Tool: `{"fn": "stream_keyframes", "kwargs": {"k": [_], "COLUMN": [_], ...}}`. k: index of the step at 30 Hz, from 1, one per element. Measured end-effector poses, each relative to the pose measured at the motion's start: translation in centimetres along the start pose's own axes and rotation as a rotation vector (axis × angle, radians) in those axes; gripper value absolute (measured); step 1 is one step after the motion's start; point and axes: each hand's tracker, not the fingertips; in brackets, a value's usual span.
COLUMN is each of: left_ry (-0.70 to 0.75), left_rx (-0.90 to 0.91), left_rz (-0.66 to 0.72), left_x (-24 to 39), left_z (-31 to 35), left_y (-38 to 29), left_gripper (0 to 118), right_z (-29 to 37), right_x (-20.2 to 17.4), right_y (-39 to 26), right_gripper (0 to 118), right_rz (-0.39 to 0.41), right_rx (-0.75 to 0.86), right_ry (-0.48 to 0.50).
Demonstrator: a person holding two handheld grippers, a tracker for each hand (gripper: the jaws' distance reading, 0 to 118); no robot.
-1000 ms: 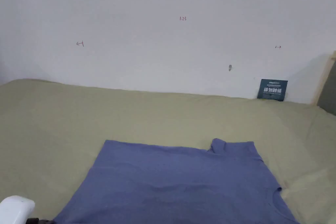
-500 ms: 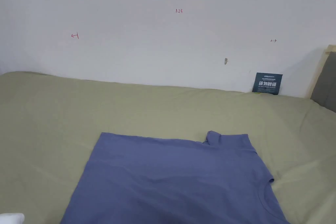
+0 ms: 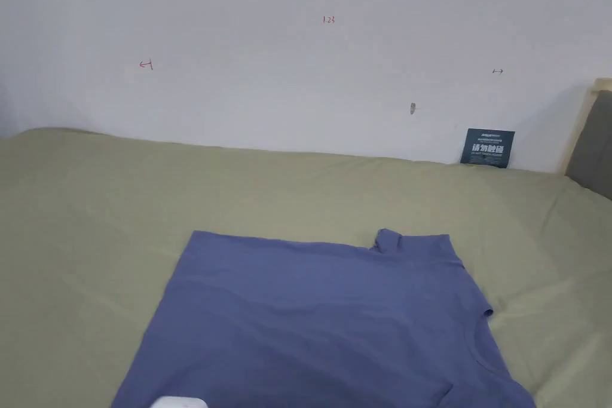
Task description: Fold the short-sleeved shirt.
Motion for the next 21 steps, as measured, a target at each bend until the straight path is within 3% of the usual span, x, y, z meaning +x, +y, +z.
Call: {"fn": "stream_keyframes", "kwargs": {"k": [6,14,15,16,18,21], "left_ry": [-0.008,0.08,0.078,0.094,0.14,0.127], "left_rx": [-0.101,-0.126,-0.142,-0.157,-0.19,-0.184], "left_rz": [0.093,0.289,0.293,0.286,0.29,0.321], "left_x": [-1.3,-10.8,-11.8,-12.6,-13.6,-13.8], "left_z": [-0.4,-2.1,-2.7,-3.2,-4.6,-5.2], "left_y": [-3.4,-0.5,0.0,0.3,0.6,-0.4], "left_gripper": [0,1,11,37,118,117], "right_z": [0.3,1.0,1.1,1.2,1.4,1.3], "right_x": [-0.7,3.1,3.8,4.5,5.6,7.4], "right_y": [-2.1,1.4,1.9,2.4,3.3,4.2], "right_gripper": [1,1,1,1,1,1], "right_rz": [0.018,-0.047,-0.06,-0.07,-0.079,-0.084], "right_rx": [-0.034,0.035,0.046,0.057,0.076,0.087], "right_ry": [0.044,0.024,0.022,0.022,0.01,-0.013]}}
